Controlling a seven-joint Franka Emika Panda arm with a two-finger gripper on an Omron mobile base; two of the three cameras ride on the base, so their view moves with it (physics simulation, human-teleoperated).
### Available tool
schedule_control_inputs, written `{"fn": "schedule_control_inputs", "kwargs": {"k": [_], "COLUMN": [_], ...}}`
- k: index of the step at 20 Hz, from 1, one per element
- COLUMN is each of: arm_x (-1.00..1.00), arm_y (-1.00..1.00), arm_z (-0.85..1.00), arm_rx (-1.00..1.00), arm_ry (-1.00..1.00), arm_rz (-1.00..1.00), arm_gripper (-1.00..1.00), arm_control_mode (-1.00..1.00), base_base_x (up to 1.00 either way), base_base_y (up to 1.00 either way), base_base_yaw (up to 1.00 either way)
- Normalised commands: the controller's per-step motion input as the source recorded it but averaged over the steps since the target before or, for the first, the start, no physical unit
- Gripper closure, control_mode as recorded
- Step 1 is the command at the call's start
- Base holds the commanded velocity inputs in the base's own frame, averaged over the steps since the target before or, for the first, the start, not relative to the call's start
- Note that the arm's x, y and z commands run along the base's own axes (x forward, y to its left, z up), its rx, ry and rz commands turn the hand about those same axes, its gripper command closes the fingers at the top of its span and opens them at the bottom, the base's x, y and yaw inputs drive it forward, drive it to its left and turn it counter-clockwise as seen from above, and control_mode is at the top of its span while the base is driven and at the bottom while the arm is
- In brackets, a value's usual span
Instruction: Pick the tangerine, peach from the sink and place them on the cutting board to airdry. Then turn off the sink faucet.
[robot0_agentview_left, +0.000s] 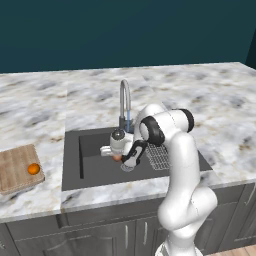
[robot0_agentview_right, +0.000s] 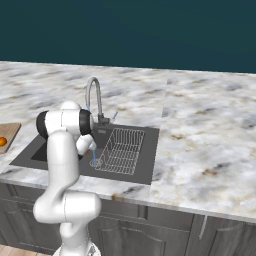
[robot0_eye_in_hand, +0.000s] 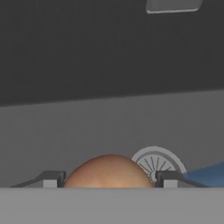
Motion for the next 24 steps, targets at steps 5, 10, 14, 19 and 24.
{"fn": "schedule_control_inputs", "kwargs": {"k": [5,10,14,19,24], "arm_x": [0.0,0.0,0.0,0.0,-0.01], "arm_y": [0.04,0.07,0.06,0.05,0.05], "arm_z": [0.26,0.24,0.22,0.26,0.29], "arm_rx": [0.0,0.0,0.0,0.0,0.0], "arm_ry": [0.0,0.0,0.01,0.04,0.03], "arm_rz": [-0.04,-0.05,-0.04,-0.04,-0.03], "arm_gripper": [1.0,1.0,1.0,1.0,1.0], "arm_control_mode": [-1.0,-1.0,-1.0,-1.0,-1.0], "base_base_x": [0.0,0.0,0.0,0.0,0.0], "base_base_y": [0.0,0.0,0.0,0.0,0.0], "base_base_yaw": [0.0,0.0,0.0,0.0,0.0]}}
